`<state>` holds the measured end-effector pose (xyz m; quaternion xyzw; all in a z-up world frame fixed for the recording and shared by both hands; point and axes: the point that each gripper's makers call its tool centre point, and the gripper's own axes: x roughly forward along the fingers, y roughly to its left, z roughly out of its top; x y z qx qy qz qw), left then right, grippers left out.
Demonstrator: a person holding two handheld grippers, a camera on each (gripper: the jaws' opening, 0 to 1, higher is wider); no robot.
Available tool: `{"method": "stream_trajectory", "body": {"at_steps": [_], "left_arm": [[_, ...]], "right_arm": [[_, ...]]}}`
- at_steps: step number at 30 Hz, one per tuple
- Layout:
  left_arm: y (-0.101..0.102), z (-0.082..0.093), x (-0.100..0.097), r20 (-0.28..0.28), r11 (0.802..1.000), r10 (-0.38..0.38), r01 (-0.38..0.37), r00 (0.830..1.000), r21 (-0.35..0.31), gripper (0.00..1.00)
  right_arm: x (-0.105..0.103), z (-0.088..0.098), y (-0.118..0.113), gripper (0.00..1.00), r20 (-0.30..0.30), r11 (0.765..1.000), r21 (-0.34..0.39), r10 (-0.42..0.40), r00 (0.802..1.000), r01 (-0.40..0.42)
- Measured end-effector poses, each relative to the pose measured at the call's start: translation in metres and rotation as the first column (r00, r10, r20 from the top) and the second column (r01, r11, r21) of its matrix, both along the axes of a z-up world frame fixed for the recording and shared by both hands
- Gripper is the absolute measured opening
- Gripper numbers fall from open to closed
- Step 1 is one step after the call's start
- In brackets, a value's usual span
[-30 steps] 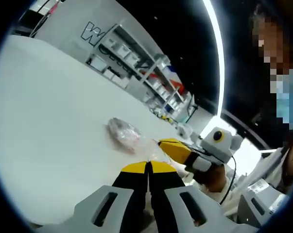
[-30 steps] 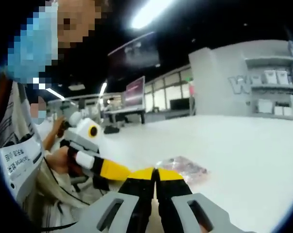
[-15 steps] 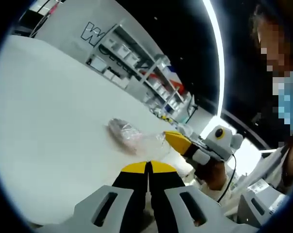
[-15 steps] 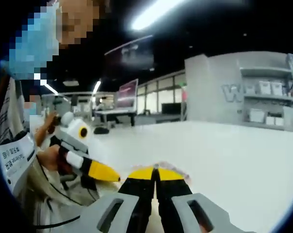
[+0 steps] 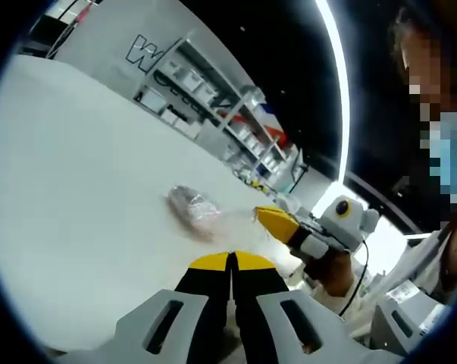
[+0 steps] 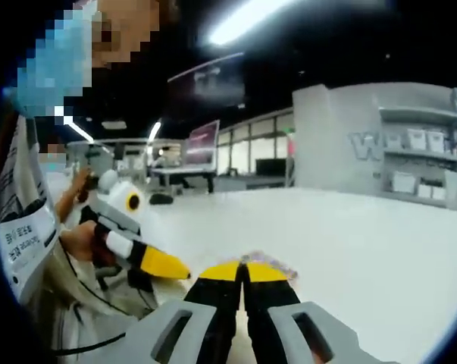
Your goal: Open the resealable bag by pulling the two sides of the seal apart until the entire bag opening is separated and visibly accessible.
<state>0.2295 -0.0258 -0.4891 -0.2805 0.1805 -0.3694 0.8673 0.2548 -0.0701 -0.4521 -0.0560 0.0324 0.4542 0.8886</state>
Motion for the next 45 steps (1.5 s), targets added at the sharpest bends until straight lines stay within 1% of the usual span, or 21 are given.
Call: {"method": "stream_trajectory", "body": {"at_steps": [1, 2, 3, 5, 6, 7, 11, 12, 14, 16, 18, 19, 20, 23, 27, 30, 33, 35, 38, 40, 45], "left_arm": [[0.000, 0.000, 0.000, -0.001, 1.000, 0.000, 0.000, 1.000, 0.000, 0.01], [0.000, 0.000, 0.000, -0.001, 1.000, 0.001, -0.001, 1.000, -0.001, 0.01], [0.000, 0.000, 0.000, 0.000, 1.000, 0.001, -0.001, 1.000, -0.001, 0.01], [0.000, 0.000, 0.000, 0.000, 1.000, 0.000, 0.000, 1.000, 0.001, 0.01], [0.000, 0.000, 0.000, -0.001, 1.000, 0.000, 0.000, 1.000, 0.002, 0.01], [0.000, 0.000, 0.000, -0.001, 1.000, -0.001, 0.001, 1.000, 0.003, 0.01], [0.000, 0.000, 0.000, -0.001, 1.000, -0.004, 0.004, 1.000, 0.005, 0.01], [0.000, 0.000, 0.000, 0.000, 1.000, -0.005, 0.005, 1.000, 0.004, 0.01], [0.000, 0.000, 0.000, 0.000, 1.000, -0.005, 0.005, 1.000, 0.004, 0.01], [0.000, 0.000, 0.000, 0.000, 1.000, -0.006, 0.006, 1.000, 0.003, 0.01], [0.000, 0.000, -0.001, 0.000, 1.000, -0.008, 0.008, 1.000, 0.002, 0.01], [0.000, 0.000, -0.001, 0.000, 1.000, -0.008, 0.008, 1.000, 0.002, 0.01], [0.000, 0.000, 0.000, -0.001, 1.000, -0.008, 0.008, 1.000, 0.001, 0.01], [0.000, 0.001, 0.000, -0.007, 1.000, -0.012, 0.012, 1.000, -0.008, 0.01], [0.000, 0.001, -0.001, -0.006, 1.000, -0.014, 0.014, 1.000, -0.006, 0.01], [0.000, 0.001, -0.001, -0.005, 1.000, -0.015, 0.015, 1.000, -0.003, 0.01], [0.000, 0.001, -0.001, -0.005, 1.000, -0.013, 0.013, 1.000, -0.004, 0.01], [-0.001, 0.001, -0.001, -0.004, 1.000, -0.013, 0.013, 1.000, -0.003, 0.01], [-0.001, 0.001, -0.001, -0.004, 1.000, -0.011, 0.011, 1.000, -0.002, 0.01], [-0.001, 0.001, -0.001, -0.004, 1.000, -0.010, 0.010, 1.000, -0.001, 0.01], [-0.001, 0.001, -0.001, -0.003, 1.000, -0.011, 0.011, 1.000, 0.005, 0.01]], "right_arm": [[-0.001, 0.001, 0.000, 0.00, 0.036, 1.000, -0.016, -0.003, 0.999, 0.003], [-0.004, 0.000, 0.002, 0.00, 0.023, 1.000, -0.030, 0.002, 1.000, -0.001], [-0.006, 0.002, 0.004, 0.00, 0.036, 0.999, -0.032, 0.009, 0.999, -0.007], [-0.012, 0.011, 0.007, 0.10, 0.069, 1.000, -0.012, 0.016, 0.997, -0.016], [-0.012, 0.013, 0.008, 0.19, 0.074, 1.000, -0.010, 0.015, 0.997, -0.014], [-0.013, 0.016, 0.009, 0.21, 0.084, 1.000, -0.010, 0.015, 0.996, -0.014], [-0.018, 0.017, 0.018, 0.19, 0.131, 0.997, -0.067, 0.039, 0.991, -0.031], [-0.020, 0.016, 0.022, 0.20, 0.144, 0.995, -0.090, 0.054, 0.988, -0.041], [-0.021, 0.007, 0.028, 0.23, 0.156, 0.984, -0.170, 0.080, 0.984, -0.053], [-0.014, -0.002, 0.029, 0.23, 0.187, 0.968, -0.251, 0.078, 0.979, -0.029], [-0.006, -0.009, 0.027, 0.22, 0.218, 0.941, -0.339, 0.076, 0.973, 0.003], [-0.002, -0.011, 0.025, 0.22, 0.239, 0.928, -0.373, 0.076, 0.968, 0.019], [-0.001, -0.011, 0.026, 0.22, 0.248, 0.923, -0.384, 0.076, 0.966, 0.026], [-0.002, -0.008, 0.029, 0.20, 0.234, 0.927, -0.374, 0.091, 0.968, 0.004], [-0.001, -0.014, 0.032, 0.15, 0.215, 0.920, -0.392, 0.104, 0.971, -0.012], [-0.001, -0.015, 0.031, 0.06, 0.208, 0.919, -0.394, 0.103, 0.973, -0.013], [0.000, -0.017, 0.030, 0.01, 0.200, 0.923, -0.385, 0.100, 0.975, -0.016], [0.001, -0.017, 0.029, 0.00, 0.200, 0.925, -0.380, 0.096, 0.975, -0.013], [-0.001, -0.015, 0.029, 0.00, 0.188, 0.937, -0.349, 0.092, 0.978, -0.021], [-0.001, -0.011, 0.030, 0.00, 0.232, 0.945, -0.327, 0.097, 0.968, -0.016], [-0.002, -0.016, 0.030, 0.00, 0.228, 0.946, -0.323, 0.099, 0.969, -0.020]]}}
